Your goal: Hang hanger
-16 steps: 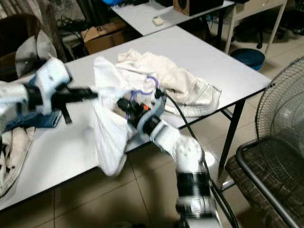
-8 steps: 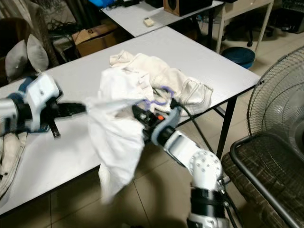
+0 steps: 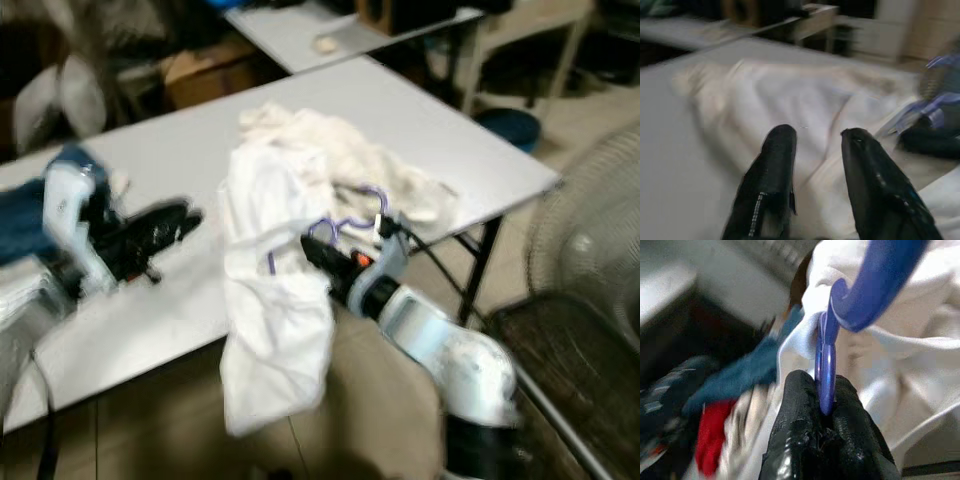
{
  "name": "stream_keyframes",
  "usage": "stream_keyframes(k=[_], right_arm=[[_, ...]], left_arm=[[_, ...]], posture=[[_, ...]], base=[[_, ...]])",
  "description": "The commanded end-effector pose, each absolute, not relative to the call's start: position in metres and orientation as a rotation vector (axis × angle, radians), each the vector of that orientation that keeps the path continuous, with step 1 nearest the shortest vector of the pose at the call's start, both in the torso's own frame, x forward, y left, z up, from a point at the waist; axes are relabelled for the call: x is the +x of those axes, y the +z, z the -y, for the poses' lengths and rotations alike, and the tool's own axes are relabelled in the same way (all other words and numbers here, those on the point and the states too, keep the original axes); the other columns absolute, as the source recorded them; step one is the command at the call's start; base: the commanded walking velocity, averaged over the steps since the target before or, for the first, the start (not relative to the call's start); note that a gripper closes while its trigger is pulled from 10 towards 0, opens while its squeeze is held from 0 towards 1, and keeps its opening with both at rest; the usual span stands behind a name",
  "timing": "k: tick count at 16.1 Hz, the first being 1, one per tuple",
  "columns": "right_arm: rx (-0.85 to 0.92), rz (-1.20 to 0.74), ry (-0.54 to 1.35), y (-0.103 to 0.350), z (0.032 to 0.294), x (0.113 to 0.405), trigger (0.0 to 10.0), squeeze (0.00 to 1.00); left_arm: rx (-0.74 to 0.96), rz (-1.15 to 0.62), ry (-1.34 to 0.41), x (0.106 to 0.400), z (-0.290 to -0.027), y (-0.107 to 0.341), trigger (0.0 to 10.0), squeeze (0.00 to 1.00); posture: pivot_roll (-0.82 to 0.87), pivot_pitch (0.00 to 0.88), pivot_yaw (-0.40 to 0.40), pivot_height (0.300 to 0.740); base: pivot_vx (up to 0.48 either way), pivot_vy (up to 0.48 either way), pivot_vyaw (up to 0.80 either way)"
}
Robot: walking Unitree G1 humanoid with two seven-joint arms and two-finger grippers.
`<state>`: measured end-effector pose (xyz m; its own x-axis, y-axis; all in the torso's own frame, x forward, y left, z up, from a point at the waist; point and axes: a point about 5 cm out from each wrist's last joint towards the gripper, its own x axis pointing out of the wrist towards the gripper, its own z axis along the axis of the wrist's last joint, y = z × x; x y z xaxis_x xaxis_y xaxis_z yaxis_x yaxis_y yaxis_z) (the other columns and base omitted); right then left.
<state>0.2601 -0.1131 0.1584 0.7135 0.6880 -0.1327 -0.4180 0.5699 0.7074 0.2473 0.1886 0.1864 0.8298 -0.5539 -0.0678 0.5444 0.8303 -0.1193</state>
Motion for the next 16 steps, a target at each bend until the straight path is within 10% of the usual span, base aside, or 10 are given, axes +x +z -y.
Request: stream_keyframes(k=[1,12,16], right_arm=[[0.657,-0.404,0.785,0.170,0.109,0.248,10.0,0.00],[0.360,-0.538,0.977,0.162,0.142,0.178,10.0,0.00],[0.314,-0.550,0.958,0.155,0.135,0.176,10.0,0.00]], left_arm=[[-0.098,-0.091,-0.511,0.241,-0.192,0.189,10.0,1.00],[-0.165,-0.155,-0.359,0.192,-0.165,0.154,10.0,1.00],[-0.055,-0.219,-0.363,0.188,-0.162,0.136,10.0,0.53]], posture=[[-0.11,0.000,0.118,0.740],[-0.12,0.032,0.044,0.740],[-0.13,0.046,0.043,0.740]], base=[[0.000,0.000,0.80],[0.000,0.000,0.80],[0.000,0.000,0.80]])
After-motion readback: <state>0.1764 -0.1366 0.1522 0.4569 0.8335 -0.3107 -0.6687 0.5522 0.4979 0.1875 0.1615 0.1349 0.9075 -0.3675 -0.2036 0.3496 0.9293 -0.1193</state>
